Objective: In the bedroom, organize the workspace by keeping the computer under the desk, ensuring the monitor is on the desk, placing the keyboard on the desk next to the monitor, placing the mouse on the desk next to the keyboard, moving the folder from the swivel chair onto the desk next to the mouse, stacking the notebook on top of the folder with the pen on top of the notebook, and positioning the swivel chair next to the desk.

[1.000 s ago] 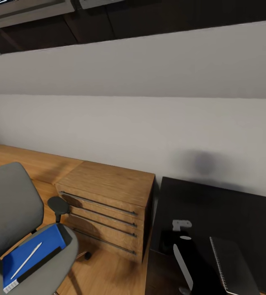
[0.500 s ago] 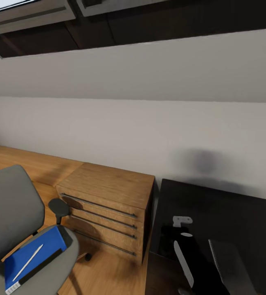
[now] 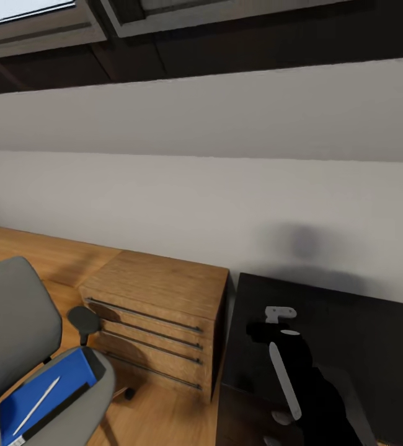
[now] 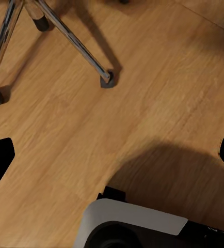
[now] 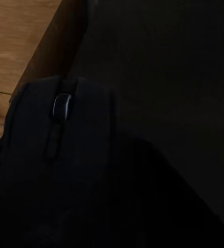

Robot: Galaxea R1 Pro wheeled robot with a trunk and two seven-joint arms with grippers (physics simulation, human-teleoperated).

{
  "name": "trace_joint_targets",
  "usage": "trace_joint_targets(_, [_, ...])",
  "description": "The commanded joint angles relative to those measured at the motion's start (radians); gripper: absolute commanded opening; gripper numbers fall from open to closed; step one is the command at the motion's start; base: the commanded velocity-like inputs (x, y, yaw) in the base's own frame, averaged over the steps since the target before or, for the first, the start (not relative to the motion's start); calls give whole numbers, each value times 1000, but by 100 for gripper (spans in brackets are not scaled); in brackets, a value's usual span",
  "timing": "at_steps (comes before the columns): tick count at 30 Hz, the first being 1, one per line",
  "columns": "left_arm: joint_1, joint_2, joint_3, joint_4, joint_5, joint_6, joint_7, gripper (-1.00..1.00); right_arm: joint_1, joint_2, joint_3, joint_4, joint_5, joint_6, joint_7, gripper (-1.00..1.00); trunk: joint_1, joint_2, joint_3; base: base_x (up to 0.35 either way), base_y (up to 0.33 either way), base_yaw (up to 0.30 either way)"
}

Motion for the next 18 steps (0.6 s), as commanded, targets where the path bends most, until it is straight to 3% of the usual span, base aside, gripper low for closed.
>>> trace_joint_targets(1, [0,0,-6,0,10,-3,-5,100,-1,0,1,-7,-9,12,-10,-100,0,0,0,0,0,-224])
trace_joint_targets(18, [0,-3,-8,0,9,-7,-16,100,0,-1,2,-13,-9,27,-10,-100,0,0,13,0,0,-253])
